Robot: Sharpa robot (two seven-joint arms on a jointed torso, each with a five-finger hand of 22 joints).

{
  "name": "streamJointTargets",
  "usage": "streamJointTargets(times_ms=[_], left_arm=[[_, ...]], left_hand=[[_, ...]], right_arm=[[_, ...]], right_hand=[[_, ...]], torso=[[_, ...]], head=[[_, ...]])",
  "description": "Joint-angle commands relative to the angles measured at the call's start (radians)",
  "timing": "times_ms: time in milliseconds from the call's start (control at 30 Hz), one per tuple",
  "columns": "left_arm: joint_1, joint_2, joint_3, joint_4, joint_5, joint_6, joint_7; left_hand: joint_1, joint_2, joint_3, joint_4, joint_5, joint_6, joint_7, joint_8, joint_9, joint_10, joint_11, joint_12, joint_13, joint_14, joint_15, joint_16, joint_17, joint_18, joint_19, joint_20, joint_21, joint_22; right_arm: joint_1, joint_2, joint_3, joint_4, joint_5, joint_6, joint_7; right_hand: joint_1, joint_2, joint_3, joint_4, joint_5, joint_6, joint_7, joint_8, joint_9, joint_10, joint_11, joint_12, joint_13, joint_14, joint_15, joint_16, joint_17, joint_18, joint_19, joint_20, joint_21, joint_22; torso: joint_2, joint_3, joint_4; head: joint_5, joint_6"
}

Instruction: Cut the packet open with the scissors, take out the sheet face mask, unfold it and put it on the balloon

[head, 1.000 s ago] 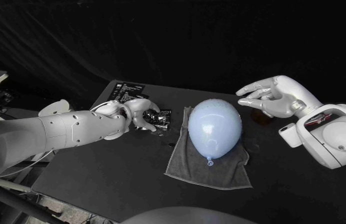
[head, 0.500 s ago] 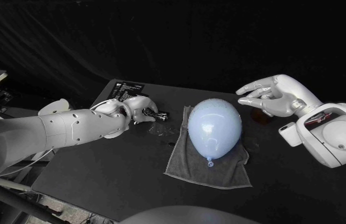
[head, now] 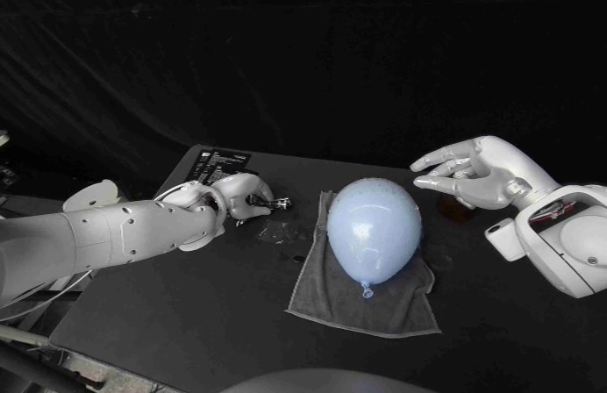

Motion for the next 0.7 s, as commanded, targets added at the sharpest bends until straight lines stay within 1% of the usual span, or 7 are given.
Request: streamJointTargets(times_ms=[33,200,300,467,567,633,700], left_arm=[[-0.021,0.003,-0.007,0.011,0.119,0.039,0.079],[-0.018,-0.003,0.022,0.037,0.225,0.013,0.156],[-0.005,-0.008,0.036,0.060,0.285,0.018,0.186],[0.039,-0.016,0.048,0.104,0.393,0.040,0.224],[0.067,-0.019,0.052,0.135,0.455,0.060,0.242],[0.079,-0.020,0.054,0.151,0.504,0.075,0.253],[0.089,-0.019,0.056,0.168,0.563,0.093,0.266]], left_hand=[[0.006,-0.009,0.018,-0.001,-0.003,0.012,0.003,0.007,-0.001,0.012,-0.003,-0.005,-0.004,0.015,0.004,0.049,0.038,0.016,0.027,0.005,0.029,0.008],[0.005,-0.019,0.047,-0.002,-0.003,0.030,0.006,0.013,-0.001,0.028,-0.007,-0.006,-0.005,0.025,0.003,0.046,0.034,0.016,0.054,0.007,0.038,0.008],[0.003,-0.023,0.056,-0.002,-0.003,0.033,0.008,0.014,-0.001,0.032,-0.006,-0.007,-0.005,0.026,0.003,0.044,0.032,0.015,0.049,0.008,0.034,0.006],[0.001,-0.032,0.070,-0.003,-0.003,0.031,0.012,0.011,-0.003,0.029,-0.004,-0.009,-0.006,0.024,0.005,0.038,0.029,0.013,0.040,0.010,0.028,0.002],[0.000,-0.036,0.084,-0.004,-0.003,0.027,0.014,0.007,-0.005,0.024,-0.001,-0.010,-0.006,0.021,0.007,0.033,0.025,0.010,0.025,0.010,0.020,-0.002],[0.000,-0.037,0.085,-0.004,-0.003,0.027,0.015,0.007,-0.006,0.024,-0.001,-0.010,-0.006,0.021,0.008,0.032,0.025,0.010,0.024,0.010,0.019,-0.002],[0.000,-0.036,0.089,-0.005,-0.003,0.027,0.016,0.007,-0.006,0.023,-0.001,-0.010,-0.006,0.020,0.008,0.031,0.024,0.009,0.025,0.011,0.019,-0.003]], right_arm=[[0.000,0.001,0.000,-0.004,-0.007,-0.001,0.007],[0.000,0.004,0.001,-0.019,-0.007,-0.008,0.010],[0.000,0.006,0.001,-0.030,-0.007,-0.013,0.012],[0.001,0.011,0.001,-0.050,-0.007,-0.021,0.016],[0.003,0.018,0.002,-0.063,-0.007,-0.026,0.018],[0.007,0.022,0.003,-0.070,-0.007,-0.028,0.019],[0.012,0.029,0.003,-0.080,-0.007,-0.030,0.019]], right_hand=[[-0.003,0.005,0.001,-0.005,0.003,0.002,0.001,0.000,0.002,0.004,-0.001,-0.001,0.001,0.013,-0.004,0.002,-0.001,0.003,-0.006,0.000,0.001,-0.001],[0.001,0.007,0.004,-0.006,0.004,0.002,0.001,0.000,0.002,0.004,-0.001,-0.001,0.002,0.013,-0.004,0.003,-0.001,0.003,-0.008,0.000,0.002,0.001],[0.003,0.007,0.005,-0.006,0.004,0.003,0.000,0.001,0.002,0.005,-0.002,-0.002,0.002,0.012,-0.004,0.003,-0.001,0.002,-0.008,0.000,0.004,0.003],[0.009,0.008,0.009,-0.008,0.004,0.004,0.000,0.001,0.002,0.005,-0.002,-0.002,0.002,0.012,-0.005,0.004,-0.002,0.002,-0.010,0.000,0.005,0.005],[0.014,0.008,0.011,-0.009,0.004,0.004,0.000,0.001,0.002,0.005,-0.003,-0.003,0.002,0.011,-0.005,0.005,-0.001,0.003,-0.011,-0.001,0.006,0.006],[0.018,0.008,0.013,-0.010,0.004,0.004,0.000,0.001,0.002,0.005,-0.003,-0.003,0.002,0.011,-0.005,0.005,-0.001,0.002,-0.011,-0.001,0.007,0.007],[0.020,0.008,0.015,-0.010,0.004,0.003,0.000,0.001,0.002,0.005,-0.003,-0.003,0.002,0.011,-0.006,0.005,-0.001,0.002,-0.011,-0.001,0.008,0.009]], torso=[[0.000,-0.0010,0.0003],[0.000,-0.0008,-0.0001],[0.000,0.0000,-0.0011],[-0.001,0.0013,-0.0022],[-0.001,0.0021,-0.0024],[-0.002,0.0024,-0.0033],[-0.003,0.0026,-0.0043]], head=[[-0.011,0.010],[-0.025,0.024],[-0.034,0.036],[-0.044,0.048],[-0.061,0.076],[-0.064,0.082],[-0.076,0.095]])
